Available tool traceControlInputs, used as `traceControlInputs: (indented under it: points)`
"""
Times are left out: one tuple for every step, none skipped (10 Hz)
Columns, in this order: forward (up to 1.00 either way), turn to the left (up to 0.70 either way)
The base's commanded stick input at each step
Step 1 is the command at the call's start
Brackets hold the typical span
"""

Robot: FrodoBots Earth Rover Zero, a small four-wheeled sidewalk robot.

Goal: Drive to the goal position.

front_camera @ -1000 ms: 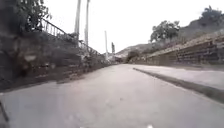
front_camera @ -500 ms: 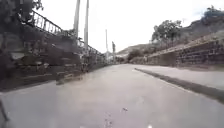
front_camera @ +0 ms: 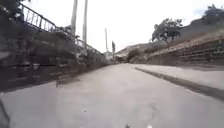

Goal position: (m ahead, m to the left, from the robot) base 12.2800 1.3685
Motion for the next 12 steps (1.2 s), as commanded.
traceControlInputs:
  points:
    - [0.7,0.0]
    - [0.7,0.0]
    - [0.7,0.0]
    - [0.7,0.0]
    - [0.7,0.0]
    - [0.7,0.0]
    - [0.7,0.0]
    - [0.7,0.0]
    - [0.7,0.0]
    - [0.7,0.0]
    - [0.7,0.0]
    - [0.7,0.0]
